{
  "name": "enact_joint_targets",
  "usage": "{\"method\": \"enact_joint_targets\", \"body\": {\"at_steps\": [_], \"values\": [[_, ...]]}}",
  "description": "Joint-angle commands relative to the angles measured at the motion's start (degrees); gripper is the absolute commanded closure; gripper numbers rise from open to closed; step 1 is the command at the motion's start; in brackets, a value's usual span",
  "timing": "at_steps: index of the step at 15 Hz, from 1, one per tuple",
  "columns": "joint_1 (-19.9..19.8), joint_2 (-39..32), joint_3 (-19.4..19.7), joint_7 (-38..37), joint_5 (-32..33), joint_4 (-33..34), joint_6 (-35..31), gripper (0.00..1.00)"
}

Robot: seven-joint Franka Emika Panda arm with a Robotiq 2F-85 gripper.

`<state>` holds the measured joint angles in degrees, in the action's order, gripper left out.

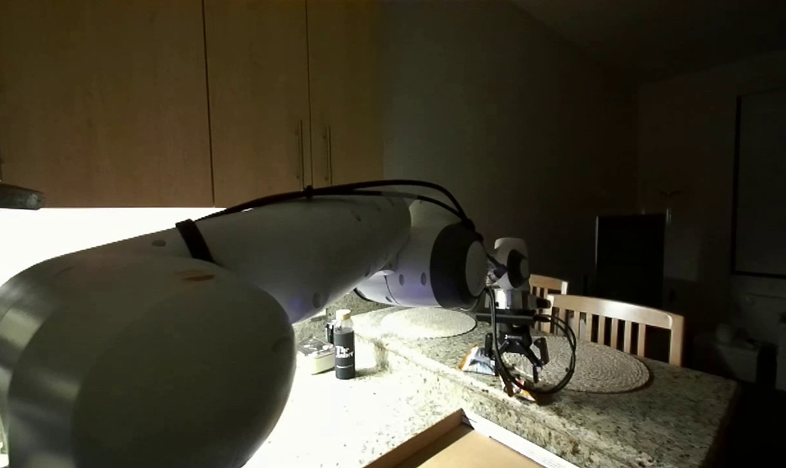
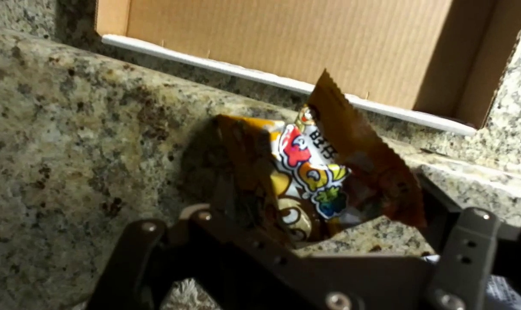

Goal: Put the packets inside the box

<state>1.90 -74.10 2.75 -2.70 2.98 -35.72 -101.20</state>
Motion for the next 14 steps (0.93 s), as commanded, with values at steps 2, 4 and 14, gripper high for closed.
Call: {"method": "enact_joint_targets", "body": {"at_steps": [2,4,14], "values": [[-0.9,-4.3,-1.1,-0.6,-1.6,5.0,5.9,0.13],[-1.6,-5.2,-1.8,0.6,-2.2,5.3,8.9,0.09],[-5.1,-4.6,-5.9,0.8,-8.1,3.4,13.4,0.83]]}}
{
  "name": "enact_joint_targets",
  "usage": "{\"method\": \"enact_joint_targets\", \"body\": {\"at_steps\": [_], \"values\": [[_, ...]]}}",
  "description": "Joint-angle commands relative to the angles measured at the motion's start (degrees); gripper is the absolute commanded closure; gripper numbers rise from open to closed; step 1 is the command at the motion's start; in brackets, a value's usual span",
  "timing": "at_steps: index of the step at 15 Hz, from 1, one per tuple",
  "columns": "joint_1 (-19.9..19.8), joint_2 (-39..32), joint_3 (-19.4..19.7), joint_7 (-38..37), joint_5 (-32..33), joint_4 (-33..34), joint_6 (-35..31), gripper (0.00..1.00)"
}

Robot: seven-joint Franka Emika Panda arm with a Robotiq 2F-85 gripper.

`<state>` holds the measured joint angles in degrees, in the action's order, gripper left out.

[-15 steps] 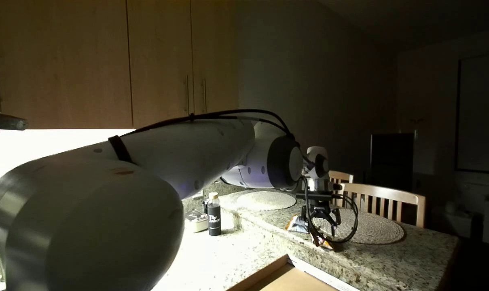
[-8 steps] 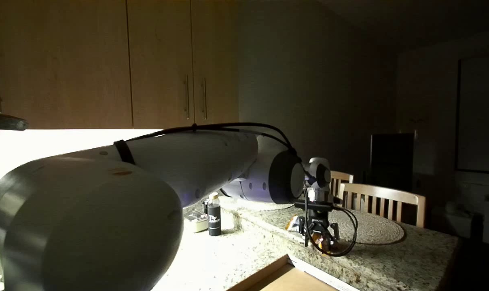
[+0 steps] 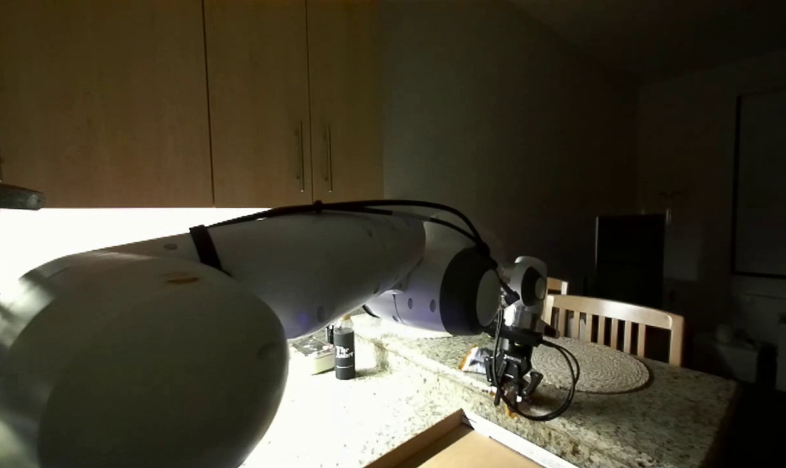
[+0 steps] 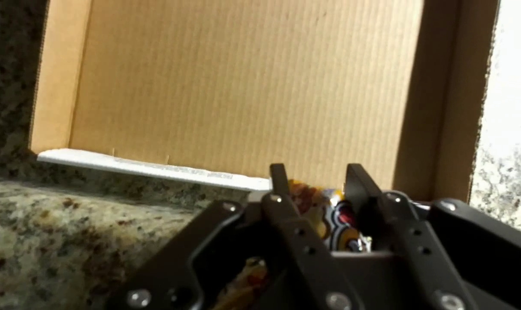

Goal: Put the packets inside the box

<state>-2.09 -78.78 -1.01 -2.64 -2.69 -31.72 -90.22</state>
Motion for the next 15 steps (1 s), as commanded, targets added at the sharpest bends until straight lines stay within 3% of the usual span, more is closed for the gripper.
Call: {"method": "enact_joint_targets", "body": {"at_steps": [1,5,10,11,12,15], "values": [[-1.5,0.1,-2.7,0.2,-3.4,-1.1,2.5,0.9],[-5.8,0.2,-4.2,-2.6,-8.9,-4.8,0.7,0.98],[-12.3,2.6,-6.1,-1.0,-16.8,-14.1,-6.6,0.94],[-13.5,3.8,-6.7,-0.8,-18.6,-17.0,-9.0,0.88],[-14.4,5.3,-7.2,-0.4,-20.4,-20.3,-11.9,0.68],[-15.4,8.6,-7.8,1.5,-24.0,-28.0,-21.7,0.51]]}}
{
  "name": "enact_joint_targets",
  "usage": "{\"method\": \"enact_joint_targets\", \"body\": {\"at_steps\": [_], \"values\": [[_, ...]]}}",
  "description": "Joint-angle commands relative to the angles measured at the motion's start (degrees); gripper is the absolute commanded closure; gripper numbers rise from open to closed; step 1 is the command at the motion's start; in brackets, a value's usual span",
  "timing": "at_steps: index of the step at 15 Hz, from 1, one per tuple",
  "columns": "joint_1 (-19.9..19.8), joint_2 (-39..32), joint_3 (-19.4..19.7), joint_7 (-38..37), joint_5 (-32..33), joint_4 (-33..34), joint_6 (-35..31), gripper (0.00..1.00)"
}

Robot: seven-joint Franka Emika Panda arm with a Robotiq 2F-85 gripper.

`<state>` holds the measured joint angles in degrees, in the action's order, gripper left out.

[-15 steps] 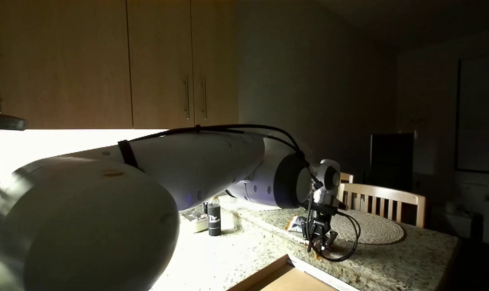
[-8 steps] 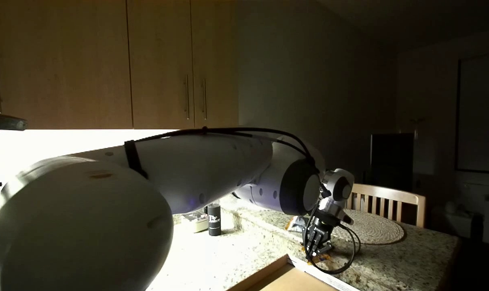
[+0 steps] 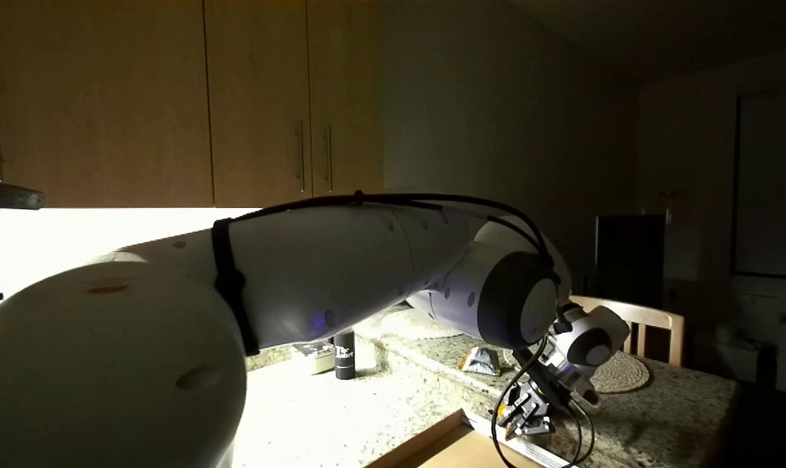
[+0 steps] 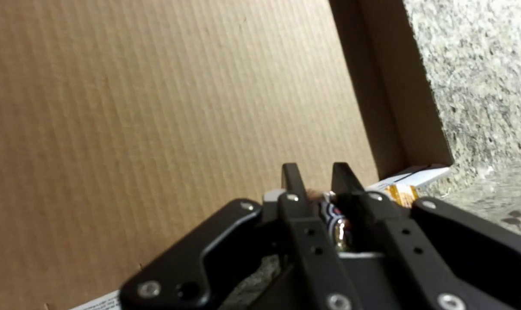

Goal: Put the packets inside the box

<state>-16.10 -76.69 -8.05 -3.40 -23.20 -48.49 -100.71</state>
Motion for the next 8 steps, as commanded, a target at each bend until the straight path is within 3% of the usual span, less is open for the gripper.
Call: {"method": "enact_joint_targets", "body": {"at_steps": [1,8], "values": [[-1.1,8.1,-0.2,3.1,-4.7,-14.1,-14.0,0.44],[1.0,20.4,0.5,8.1,-4.8,-35.6,-35.0,0.02]]}}
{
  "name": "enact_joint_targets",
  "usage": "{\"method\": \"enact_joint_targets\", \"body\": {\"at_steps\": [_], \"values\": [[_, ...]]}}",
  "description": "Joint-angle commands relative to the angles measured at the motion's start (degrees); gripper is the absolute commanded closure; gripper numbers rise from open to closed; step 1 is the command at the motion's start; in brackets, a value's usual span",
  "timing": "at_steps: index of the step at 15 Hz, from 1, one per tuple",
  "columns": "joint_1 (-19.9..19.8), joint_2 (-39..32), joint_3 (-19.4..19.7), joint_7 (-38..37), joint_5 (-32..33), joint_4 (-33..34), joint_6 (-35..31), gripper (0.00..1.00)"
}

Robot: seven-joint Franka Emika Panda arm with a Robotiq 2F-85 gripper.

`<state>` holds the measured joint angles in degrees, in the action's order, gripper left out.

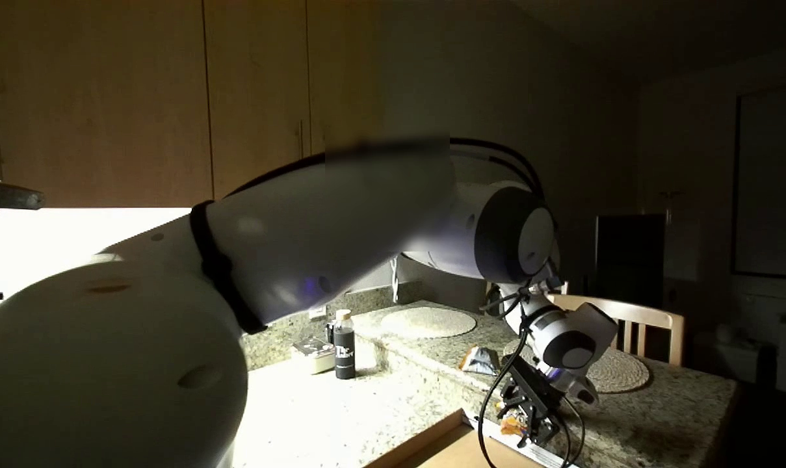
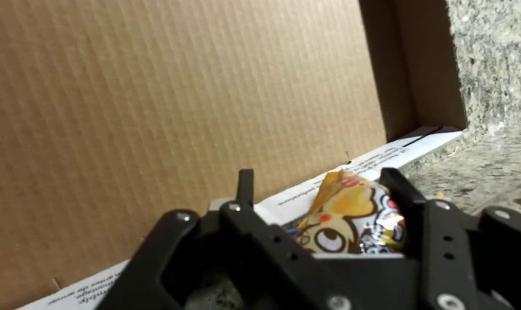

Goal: Put the packets inside the box

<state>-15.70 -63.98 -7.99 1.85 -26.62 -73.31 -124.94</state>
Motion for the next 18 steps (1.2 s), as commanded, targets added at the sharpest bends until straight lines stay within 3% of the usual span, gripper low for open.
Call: {"method": "enact_joint_targets", "body": {"at_steps": [1,4,9,13,16,18], "values": [[1.0,9.4,0.3,3.4,-1.2,-13.9,-14.5,0.0],[1.3,15.0,-0.7,5.3,-0.7,-23.2,-23.6,0.0],[-0.9,26.6,-4.2,7.6,-2.2,-36.5,-21.7,0.0],[-1.6,37.2,-6.5,8.5,-7.5,-47.6,-23.0,0.0],[1.5,46.7,-4.3,7.6,-8.6,-56.0,-20.8,0.0],[5.8,53.1,-0.7,3.0,-3.2,-61.5,-22.4,0.0]]}}
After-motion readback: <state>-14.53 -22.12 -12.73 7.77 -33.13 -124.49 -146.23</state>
